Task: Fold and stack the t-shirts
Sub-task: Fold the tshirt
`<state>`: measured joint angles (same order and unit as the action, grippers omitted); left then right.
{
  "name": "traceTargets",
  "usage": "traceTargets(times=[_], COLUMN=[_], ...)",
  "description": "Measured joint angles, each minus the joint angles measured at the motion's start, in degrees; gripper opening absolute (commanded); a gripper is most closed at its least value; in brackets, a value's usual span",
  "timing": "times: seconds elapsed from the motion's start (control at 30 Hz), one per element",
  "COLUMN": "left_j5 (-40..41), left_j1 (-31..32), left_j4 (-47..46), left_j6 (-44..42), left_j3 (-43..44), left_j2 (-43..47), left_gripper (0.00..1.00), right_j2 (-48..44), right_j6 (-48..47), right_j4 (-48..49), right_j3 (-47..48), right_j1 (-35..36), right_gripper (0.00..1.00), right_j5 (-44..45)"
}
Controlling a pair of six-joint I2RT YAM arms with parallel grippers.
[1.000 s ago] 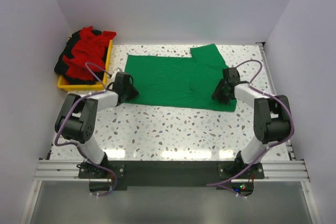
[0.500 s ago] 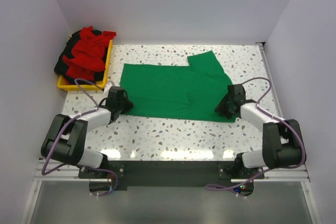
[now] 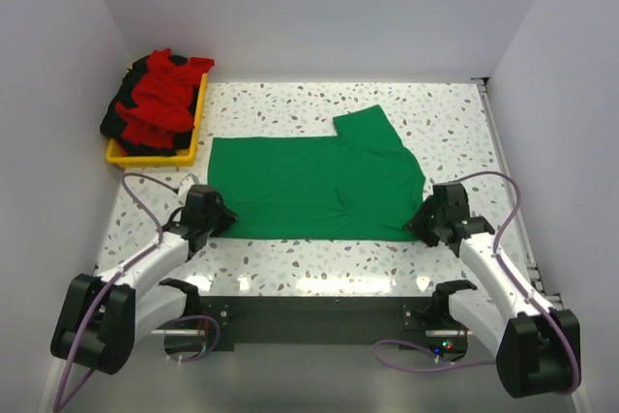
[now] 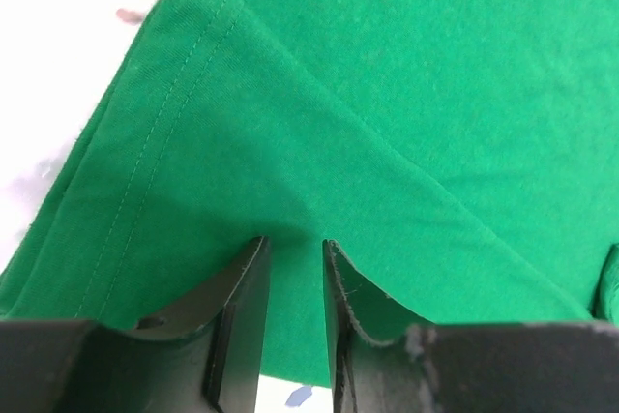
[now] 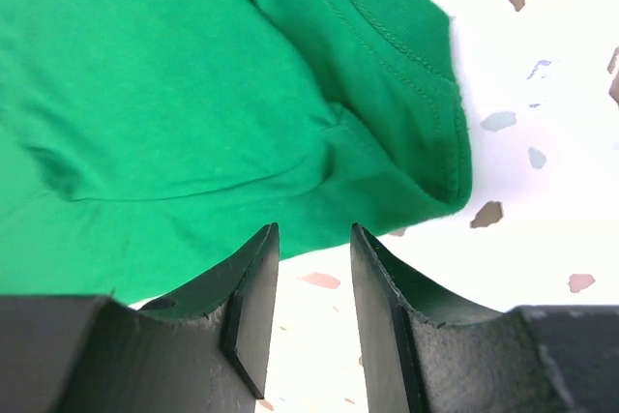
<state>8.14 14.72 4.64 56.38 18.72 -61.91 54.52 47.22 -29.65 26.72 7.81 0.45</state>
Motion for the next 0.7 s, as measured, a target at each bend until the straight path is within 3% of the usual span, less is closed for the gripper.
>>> traceTargets(times=[0.17, 0.3, 0.43, 0.7], left_j5=[0.7, 2.7, 4.9, 11.8], left_j1=[0.0, -0.4, -2.6, -5.1], left_j4=[8.3, 12.6, 12.8, 13.2], left_j6=[-1.6, -3.8, -6.4, -13.4], left_j3=[2.7, 13.1, 26.7, 47.9], left_j2=[3.0, -0.5, -8.9, -34.1], left_gripper=[0.43, 0.44, 0.42, 0.36], right_j2=[-3.1, 1.3, 8.7, 27.3], right_j6=[-1.1, -4.3, -7.8, -15.0], right_j4=[-2.3, -2.3, 1.5, 8.7], right_j3=[2.2, 9.9, 18.7, 34.7], right_j1=[0.0, 0.0, 0.0, 0.0], right_gripper=[0.42, 0.45, 0.46, 0.46], right_j5=[-1.6, -3.3, -5.2, -7.4])
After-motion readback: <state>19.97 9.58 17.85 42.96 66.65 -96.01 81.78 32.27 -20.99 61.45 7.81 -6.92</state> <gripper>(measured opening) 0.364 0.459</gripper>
